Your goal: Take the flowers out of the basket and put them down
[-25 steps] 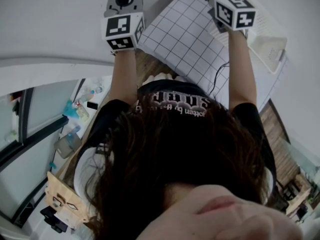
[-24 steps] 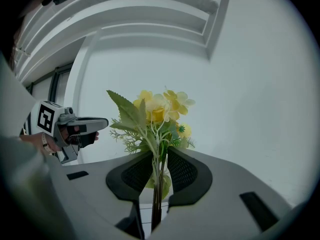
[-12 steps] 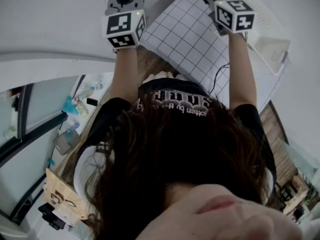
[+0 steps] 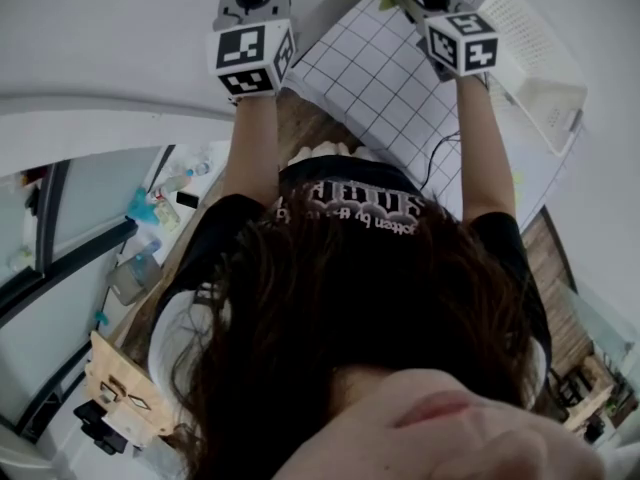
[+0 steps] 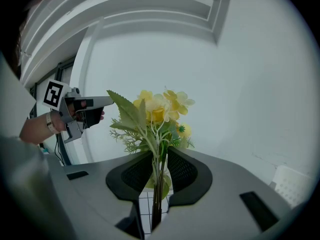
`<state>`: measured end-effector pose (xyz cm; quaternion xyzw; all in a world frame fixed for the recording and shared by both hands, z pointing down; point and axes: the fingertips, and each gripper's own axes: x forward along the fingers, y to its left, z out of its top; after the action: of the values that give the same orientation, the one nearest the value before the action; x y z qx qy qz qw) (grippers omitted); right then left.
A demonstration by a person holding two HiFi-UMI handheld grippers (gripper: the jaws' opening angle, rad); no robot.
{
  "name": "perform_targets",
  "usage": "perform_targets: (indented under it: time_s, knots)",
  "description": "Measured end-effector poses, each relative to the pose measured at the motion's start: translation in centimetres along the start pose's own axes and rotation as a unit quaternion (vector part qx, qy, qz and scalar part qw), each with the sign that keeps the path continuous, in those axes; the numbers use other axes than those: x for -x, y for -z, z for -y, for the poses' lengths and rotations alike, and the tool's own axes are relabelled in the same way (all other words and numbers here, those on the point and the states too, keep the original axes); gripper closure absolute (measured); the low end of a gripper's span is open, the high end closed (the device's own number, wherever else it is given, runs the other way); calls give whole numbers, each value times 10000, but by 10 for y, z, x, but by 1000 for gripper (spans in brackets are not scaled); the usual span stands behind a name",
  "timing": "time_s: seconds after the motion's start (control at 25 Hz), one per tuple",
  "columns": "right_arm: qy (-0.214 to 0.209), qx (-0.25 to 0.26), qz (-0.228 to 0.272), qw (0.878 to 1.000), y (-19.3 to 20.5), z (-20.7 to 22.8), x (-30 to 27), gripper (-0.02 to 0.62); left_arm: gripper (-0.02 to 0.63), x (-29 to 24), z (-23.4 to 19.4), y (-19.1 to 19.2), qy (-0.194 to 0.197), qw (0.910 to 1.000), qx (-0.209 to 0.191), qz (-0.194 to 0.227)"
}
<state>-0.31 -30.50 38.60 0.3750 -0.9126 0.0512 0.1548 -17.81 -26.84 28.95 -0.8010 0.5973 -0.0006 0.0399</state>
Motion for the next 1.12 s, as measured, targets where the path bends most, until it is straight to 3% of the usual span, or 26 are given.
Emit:
perform_targets:
  time_s: [0.64,1.12]
  knots:
    - [-125,32,-523,9986,84,-30,-24,491,604,11,9,18,188,9998,76,-68]
    - [-215,-365,-942,9947,152,-49,-40,491,604,18,3,26,246,9996,85,-99]
